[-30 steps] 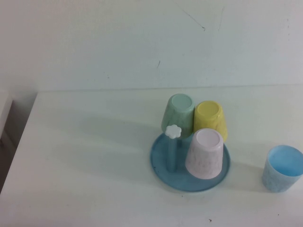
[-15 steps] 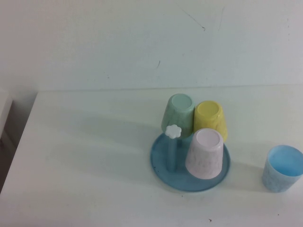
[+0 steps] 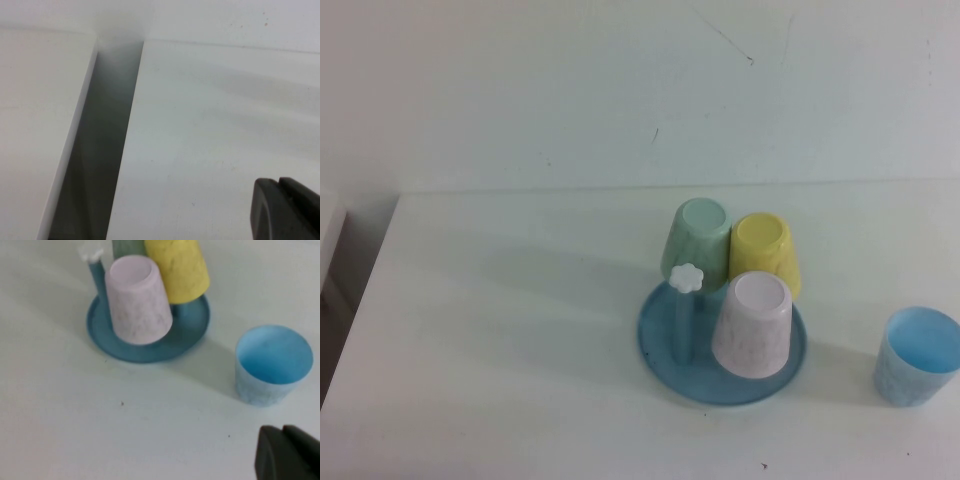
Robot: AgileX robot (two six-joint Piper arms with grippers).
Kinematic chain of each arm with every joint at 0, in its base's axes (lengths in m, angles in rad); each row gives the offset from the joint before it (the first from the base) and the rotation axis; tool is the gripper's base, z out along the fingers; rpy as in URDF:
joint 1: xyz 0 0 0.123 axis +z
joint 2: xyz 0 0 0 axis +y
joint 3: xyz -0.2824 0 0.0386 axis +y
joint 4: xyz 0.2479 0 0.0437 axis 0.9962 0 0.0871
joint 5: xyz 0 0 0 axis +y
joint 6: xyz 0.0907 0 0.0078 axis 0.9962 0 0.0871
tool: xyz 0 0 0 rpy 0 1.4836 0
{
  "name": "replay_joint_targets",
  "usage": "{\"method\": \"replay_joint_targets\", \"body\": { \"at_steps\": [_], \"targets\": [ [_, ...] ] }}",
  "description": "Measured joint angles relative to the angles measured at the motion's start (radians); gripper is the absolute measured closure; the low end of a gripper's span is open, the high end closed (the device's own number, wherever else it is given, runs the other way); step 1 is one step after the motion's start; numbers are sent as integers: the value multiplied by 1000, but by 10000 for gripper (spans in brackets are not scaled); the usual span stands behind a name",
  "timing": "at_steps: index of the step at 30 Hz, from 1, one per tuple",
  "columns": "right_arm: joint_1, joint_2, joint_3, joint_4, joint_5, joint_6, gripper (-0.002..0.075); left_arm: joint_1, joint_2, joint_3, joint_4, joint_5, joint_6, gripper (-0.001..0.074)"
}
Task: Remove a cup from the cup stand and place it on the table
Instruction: Pick up the cup from the rack
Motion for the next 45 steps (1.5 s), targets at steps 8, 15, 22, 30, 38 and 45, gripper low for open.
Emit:
{"method": "replay_joint_targets", "body": {
  "at_steps": [8,15,22,30,38,45],
  "targets": [
    [46,414,-345,-53,295,-109,729,0,0,0,0,0,0,737],
    [260,649,-496,-135,327,-95,729,0,0,0,0,0,2,737],
    [430,901,-632,-197,344,-62,726,0,0,0,0,0,2,737],
    [492,1118,-855,-203,344,15,328,0,0,0,0,0,2,738],
    [504,1284,-1043,-203,344,146,47,0,0,0,0,0,2,737],
    [558,1396,-1130,-262,344,211,36,0,0,0,0,0,0,737]
  ]
}}
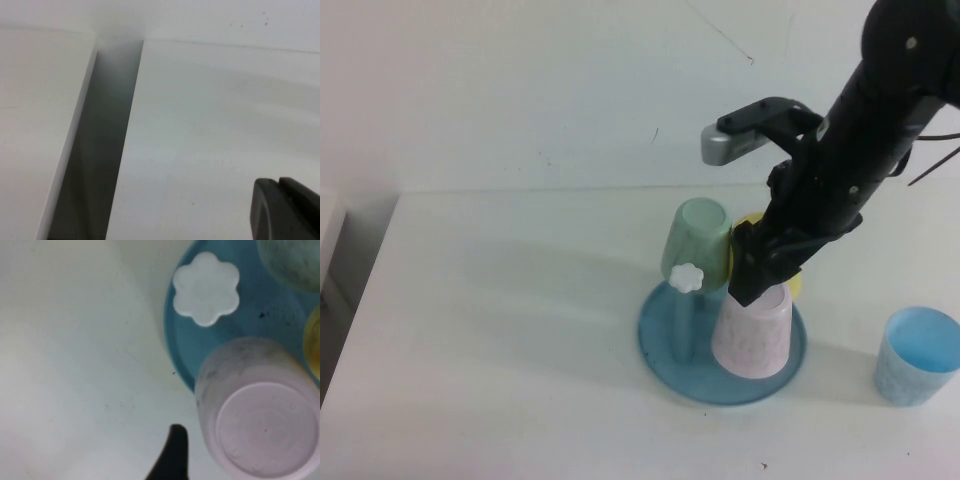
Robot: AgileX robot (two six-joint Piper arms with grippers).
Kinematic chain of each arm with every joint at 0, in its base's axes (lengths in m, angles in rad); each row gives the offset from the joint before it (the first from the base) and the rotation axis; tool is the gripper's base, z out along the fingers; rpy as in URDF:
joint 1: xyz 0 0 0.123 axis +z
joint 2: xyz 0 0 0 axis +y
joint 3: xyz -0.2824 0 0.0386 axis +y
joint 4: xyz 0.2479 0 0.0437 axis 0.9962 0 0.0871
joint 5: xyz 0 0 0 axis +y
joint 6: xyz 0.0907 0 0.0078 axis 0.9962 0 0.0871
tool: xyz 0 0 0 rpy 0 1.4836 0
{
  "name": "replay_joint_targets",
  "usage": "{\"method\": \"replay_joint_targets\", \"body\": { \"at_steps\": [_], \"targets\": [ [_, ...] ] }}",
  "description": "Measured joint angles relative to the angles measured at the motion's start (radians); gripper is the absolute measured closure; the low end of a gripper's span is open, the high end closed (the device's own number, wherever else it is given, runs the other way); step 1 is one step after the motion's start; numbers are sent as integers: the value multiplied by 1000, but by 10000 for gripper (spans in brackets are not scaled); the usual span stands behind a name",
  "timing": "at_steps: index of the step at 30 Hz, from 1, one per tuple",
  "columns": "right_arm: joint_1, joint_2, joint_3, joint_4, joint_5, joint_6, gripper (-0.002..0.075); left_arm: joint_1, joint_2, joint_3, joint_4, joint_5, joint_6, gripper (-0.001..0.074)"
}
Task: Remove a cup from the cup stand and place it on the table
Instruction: Pick up the cup from the rack
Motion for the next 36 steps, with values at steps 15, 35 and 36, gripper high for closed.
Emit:
{"method": "replay_joint_targets", "body": {
  "at_steps": [15,35,36],
  "targets": [
    [70,79,-51,-115,0,50,34,0,0,0,0,0,0,737],
    [96,108,-53,-180,0,111,34,0,0,0,0,0,2,737],
    [96,108,-53,-182,0,111,34,0,0,0,0,0,2,737]
  ]
}}
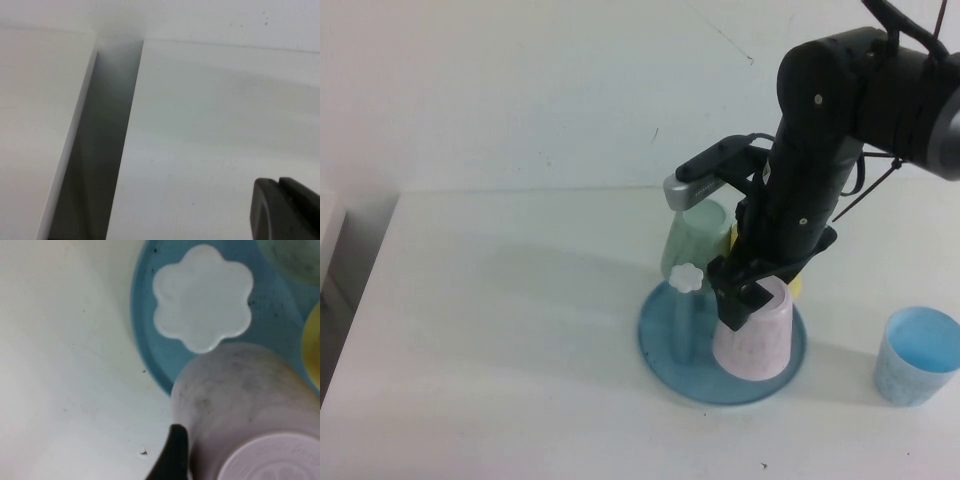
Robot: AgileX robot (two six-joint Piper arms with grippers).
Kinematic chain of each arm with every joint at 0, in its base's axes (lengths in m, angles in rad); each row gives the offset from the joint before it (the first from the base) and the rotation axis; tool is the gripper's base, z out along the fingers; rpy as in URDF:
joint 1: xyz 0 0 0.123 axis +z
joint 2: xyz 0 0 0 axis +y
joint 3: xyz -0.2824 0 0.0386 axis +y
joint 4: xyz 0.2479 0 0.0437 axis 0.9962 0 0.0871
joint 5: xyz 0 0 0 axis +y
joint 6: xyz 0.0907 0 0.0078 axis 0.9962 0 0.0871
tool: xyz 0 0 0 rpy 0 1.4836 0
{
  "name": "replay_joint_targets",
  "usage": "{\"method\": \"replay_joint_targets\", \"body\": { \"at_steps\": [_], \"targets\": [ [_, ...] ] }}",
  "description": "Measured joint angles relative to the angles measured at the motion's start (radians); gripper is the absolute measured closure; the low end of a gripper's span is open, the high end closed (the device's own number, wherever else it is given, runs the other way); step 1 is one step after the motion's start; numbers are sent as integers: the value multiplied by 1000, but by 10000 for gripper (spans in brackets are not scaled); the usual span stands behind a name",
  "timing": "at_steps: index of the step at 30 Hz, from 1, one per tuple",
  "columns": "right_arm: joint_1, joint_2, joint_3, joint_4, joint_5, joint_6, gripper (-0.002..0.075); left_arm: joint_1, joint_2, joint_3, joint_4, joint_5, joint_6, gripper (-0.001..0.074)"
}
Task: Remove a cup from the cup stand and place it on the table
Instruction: Pick up the cup from the rack
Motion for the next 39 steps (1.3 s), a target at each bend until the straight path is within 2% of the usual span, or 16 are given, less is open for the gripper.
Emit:
{"method": "replay_joint_targets", "body": {
  "at_steps": [11,13,16,23,39],
  "targets": [
    [0,10,19,-1,0,5,35,0,0,0,0,0,0,737],
    [0,17,19,4,0,5,62,0,0,0,0,0,0,737],
    [0,20,19,13,0,5,148,0,0,0,0,0,0,737],
    [0,2,21,17,0,5,142,0,0,0,0,0,0,737],
    [-4,-428,67,57,9,10,143,0,0,0,0,0,-2,737]
  ]
}}
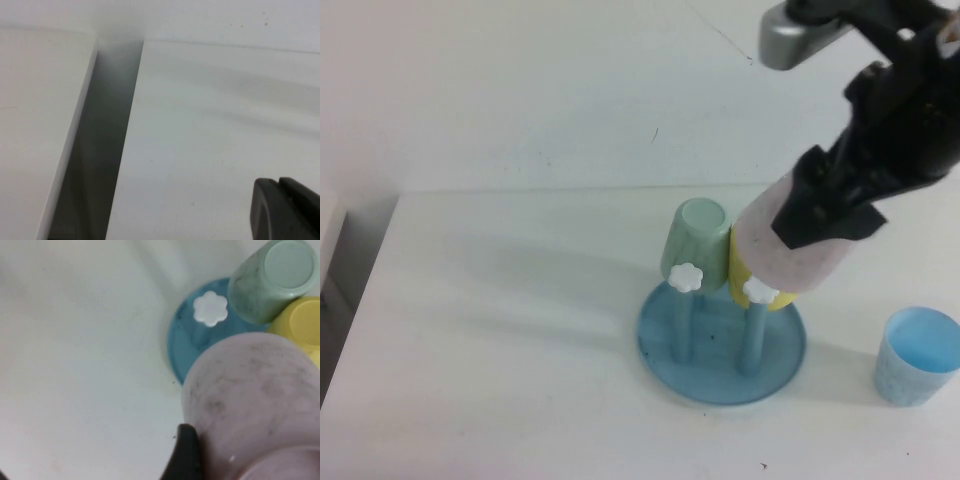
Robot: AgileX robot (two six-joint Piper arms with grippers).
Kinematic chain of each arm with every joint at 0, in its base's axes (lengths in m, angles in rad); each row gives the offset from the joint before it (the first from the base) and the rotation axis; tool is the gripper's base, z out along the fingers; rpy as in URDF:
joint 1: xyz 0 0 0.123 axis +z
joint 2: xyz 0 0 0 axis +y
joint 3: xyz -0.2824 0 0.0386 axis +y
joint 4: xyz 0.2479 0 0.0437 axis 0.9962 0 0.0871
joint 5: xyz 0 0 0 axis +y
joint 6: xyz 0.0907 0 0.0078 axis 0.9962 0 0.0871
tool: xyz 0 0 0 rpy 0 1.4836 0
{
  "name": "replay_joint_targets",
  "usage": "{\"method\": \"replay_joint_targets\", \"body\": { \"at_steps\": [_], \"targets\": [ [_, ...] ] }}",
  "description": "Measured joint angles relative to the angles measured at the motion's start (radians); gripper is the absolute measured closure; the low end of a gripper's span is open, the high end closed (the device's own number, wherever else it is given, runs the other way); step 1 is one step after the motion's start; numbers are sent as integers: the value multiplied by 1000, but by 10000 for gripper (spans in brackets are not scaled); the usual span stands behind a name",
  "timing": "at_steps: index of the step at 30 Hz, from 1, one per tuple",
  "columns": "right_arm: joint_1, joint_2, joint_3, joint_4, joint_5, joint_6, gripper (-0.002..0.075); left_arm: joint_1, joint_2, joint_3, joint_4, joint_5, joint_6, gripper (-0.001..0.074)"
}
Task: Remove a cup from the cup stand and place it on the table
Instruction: Hand over the cup
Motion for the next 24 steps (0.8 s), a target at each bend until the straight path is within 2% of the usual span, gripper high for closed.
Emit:
{"method": "replay_joint_targets", "body": {
  "at_steps": [4,11,16,20,24],
  "targets": [
    [-76,-170,186,109,0,-14,143,0,0,0,0,0,0,737],
    [-413,-346,714,540,-89,-259,143,0,0,0,0,0,0,737],
    [-625,-316,867,906,-67,-492,143,0,0,0,0,0,0,737],
    [-679,-251,876,1168,-50,-585,143,0,0,0,0,0,0,737],
    [-678,-215,876,1290,-50,-599,143,0,0,0,0,0,2,737]
  ]
}}
